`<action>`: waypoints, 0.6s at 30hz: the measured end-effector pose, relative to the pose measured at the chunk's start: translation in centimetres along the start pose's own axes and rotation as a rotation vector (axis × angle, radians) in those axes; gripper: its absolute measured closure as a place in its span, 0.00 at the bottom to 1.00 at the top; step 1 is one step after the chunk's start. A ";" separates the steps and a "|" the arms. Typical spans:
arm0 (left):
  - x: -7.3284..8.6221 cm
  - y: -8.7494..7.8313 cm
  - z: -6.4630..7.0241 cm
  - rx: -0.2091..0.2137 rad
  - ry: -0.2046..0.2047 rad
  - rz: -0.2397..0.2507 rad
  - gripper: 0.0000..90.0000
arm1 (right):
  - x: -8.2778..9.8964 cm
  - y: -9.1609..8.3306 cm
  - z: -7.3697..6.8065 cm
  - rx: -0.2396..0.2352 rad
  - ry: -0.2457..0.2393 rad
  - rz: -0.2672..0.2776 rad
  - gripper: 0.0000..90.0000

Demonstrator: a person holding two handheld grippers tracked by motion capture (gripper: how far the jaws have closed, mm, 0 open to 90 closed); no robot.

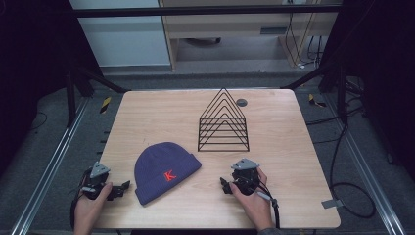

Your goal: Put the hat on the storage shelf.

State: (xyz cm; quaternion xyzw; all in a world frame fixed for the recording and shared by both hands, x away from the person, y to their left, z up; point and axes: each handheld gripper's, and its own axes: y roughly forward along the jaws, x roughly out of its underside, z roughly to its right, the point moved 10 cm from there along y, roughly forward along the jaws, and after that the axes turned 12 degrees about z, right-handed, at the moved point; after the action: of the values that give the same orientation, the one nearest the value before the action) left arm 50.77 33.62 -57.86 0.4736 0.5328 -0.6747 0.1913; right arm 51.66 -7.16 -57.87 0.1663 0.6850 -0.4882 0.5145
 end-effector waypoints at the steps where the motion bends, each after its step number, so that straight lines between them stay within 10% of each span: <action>1: 0.0 0.0 0.0 0.000 0.000 0.000 0.00 | 0.0 0.0 0.0 0.000 0.000 0.000 0.14; 12: -1.6 0.2 0.9 0.090 -0.006 -0.045 0.05 | 0.1 -0.2 -0.2 0.032 0.018 0.003 0.15; 18: -5.4 0.9 1.9 0.151 -0.018 -0.046 0.12 | 0.1 -0.2 -0.2 0.032 0.020 0.003 0.15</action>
State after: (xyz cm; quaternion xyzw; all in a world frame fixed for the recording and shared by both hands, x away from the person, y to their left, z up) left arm 53.19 30.31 -53.82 0.4682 0.4894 -0.7214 0.1446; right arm 51.41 -7.08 -57.85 0.1803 0.6818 -0.4968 0.5057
